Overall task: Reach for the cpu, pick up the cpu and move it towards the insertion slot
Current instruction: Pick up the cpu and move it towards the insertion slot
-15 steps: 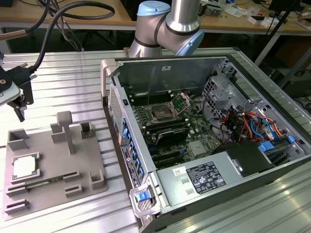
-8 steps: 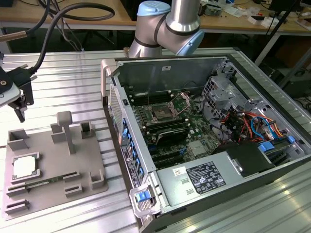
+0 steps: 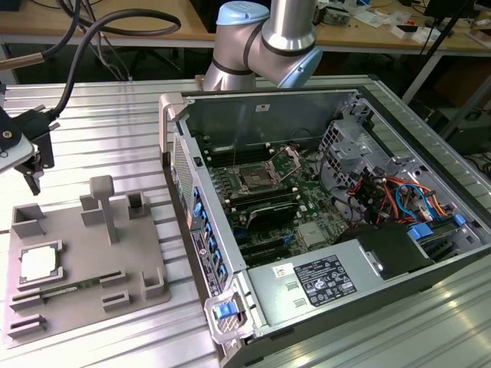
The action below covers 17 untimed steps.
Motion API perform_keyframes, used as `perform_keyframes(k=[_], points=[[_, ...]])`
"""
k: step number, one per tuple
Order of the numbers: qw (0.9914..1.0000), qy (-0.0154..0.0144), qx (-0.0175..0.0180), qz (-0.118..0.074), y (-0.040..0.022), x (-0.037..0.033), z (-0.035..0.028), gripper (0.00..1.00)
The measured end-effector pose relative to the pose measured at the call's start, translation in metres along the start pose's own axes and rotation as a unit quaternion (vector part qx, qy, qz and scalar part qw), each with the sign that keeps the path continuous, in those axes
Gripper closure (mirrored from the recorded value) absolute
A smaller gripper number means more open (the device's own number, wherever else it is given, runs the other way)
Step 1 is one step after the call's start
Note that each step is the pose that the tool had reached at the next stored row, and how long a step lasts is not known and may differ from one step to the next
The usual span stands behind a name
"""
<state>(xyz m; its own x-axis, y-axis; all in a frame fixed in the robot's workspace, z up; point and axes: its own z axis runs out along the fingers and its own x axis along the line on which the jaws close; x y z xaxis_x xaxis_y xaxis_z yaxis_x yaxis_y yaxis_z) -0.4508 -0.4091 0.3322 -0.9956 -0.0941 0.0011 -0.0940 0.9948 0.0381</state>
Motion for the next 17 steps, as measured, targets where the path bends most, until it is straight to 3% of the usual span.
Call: perform_keyframes(k=[17], points=[[1.0,-0.0001,-0.0001,0.0,-0.0001,0.0,0.0034,0.28]])
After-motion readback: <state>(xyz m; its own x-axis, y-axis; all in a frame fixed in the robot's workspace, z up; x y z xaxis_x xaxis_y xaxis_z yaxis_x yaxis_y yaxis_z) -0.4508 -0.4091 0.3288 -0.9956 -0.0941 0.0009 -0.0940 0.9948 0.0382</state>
